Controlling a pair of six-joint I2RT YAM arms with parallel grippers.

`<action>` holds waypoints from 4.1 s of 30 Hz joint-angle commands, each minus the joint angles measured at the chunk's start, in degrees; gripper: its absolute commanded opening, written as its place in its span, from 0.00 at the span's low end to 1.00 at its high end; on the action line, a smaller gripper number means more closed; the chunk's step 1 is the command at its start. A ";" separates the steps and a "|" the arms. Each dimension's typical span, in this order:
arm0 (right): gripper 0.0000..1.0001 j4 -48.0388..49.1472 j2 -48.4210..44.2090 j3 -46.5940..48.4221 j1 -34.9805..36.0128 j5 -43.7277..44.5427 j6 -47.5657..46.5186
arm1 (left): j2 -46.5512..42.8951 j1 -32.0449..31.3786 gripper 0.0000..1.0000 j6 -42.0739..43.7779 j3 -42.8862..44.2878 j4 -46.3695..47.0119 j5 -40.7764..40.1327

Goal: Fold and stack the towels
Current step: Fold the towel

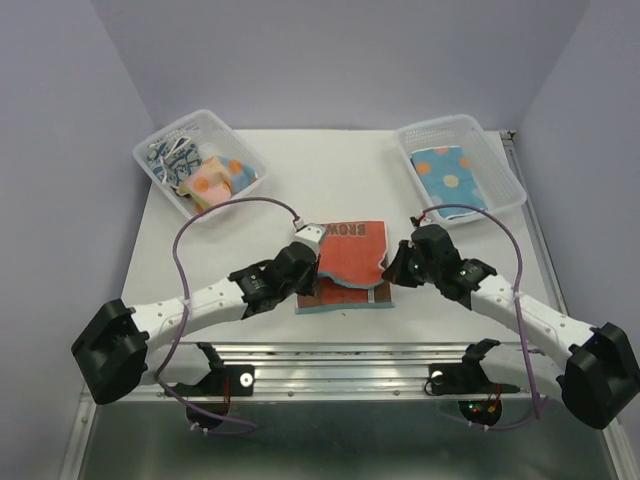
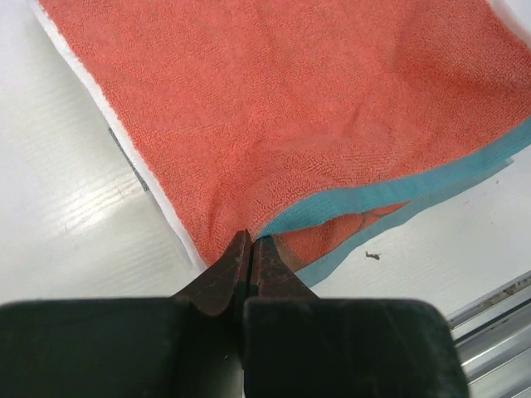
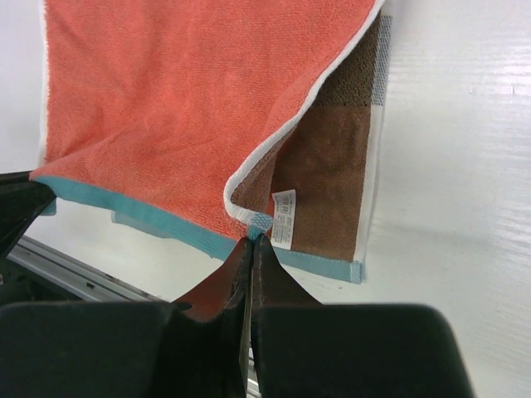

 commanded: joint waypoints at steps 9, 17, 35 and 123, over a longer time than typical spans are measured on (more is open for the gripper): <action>0.01 -1.67 2.97 -3.75 0.70 -3.01 -0.15 | 6.11 -7.94 0.00 -7.52 3.09 -11.09 -11.89; 0.01 -1.93 5.96 -4.45 0.79 -3.89 -0.94 | 7.19 -10.59 0.00 -11.56 5.29 -15.87 -16.82; 0.86 -7.91 -0.28 -1.38 0.70 -2.93 -4.02 | 14.75 -21.67 0.96 -24.13 13.29 -32.83 -29.56; 0.01 12.92 35.06 25.00 -13.71 -7.40 -17.12 | 24.86 34.14 0.00 8.74 19.72 7.50 31.43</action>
